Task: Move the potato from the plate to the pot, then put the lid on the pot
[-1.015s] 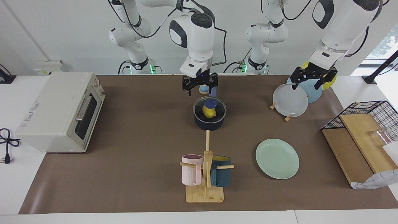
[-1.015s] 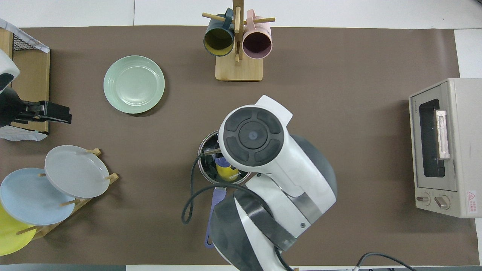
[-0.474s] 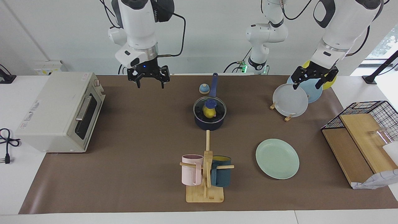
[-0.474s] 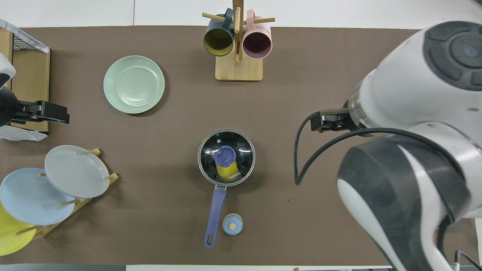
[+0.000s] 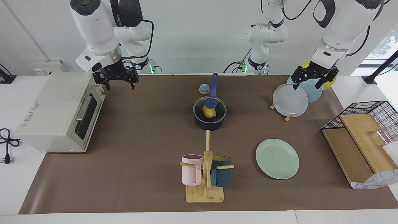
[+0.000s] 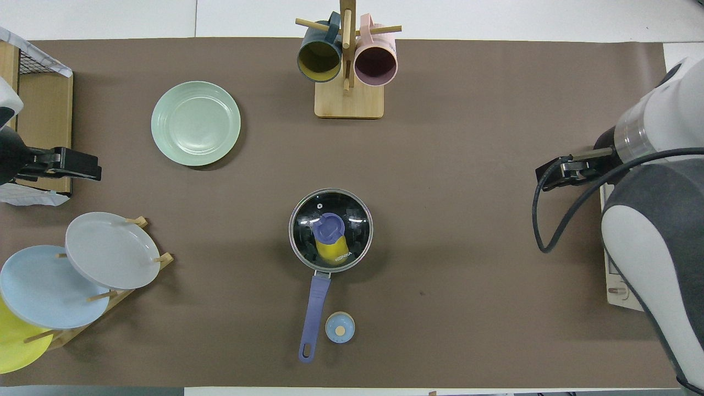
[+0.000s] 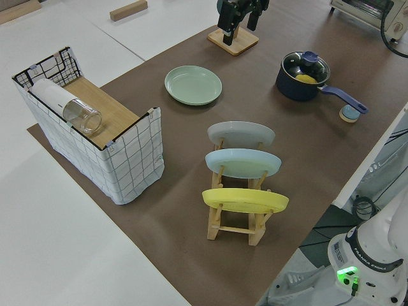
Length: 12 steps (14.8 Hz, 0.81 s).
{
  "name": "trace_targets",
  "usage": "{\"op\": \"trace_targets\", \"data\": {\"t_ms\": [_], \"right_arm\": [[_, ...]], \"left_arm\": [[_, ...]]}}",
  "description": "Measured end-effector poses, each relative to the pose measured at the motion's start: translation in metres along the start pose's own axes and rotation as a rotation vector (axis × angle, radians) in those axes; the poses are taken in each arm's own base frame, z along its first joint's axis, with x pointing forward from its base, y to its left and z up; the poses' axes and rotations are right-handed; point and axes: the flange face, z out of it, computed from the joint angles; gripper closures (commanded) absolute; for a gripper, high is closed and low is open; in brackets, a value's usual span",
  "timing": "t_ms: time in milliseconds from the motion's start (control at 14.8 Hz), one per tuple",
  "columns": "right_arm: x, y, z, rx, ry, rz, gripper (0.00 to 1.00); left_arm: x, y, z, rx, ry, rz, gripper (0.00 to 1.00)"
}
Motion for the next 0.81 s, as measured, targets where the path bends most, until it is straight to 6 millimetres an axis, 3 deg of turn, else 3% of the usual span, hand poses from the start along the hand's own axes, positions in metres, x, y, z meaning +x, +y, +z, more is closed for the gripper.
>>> {"op": "trace_targets", "data": {"t_ms": [338, 609, 812], "right_arm": [[0.0, 0.011, 0.001, 0.002, -0.003, 0.02, 0.0], [0.001, 0.041, 0.004, 0.008, -0.011, 0.072, 0.0], [0.0, 0.037, 0.004, 0.007, -0.011, 0.065, 0.0]], "left_arm": [[0.0, 0.0, 0.0, 0.0, 0.0, 0.0, 0.0], [0.0, 0.0, 0.0, 0.0, 0.0, 0.0, 0.0], [0.0, 0.0, 0.0, 0.0, 0.0, 0.0, 0.0]]}}
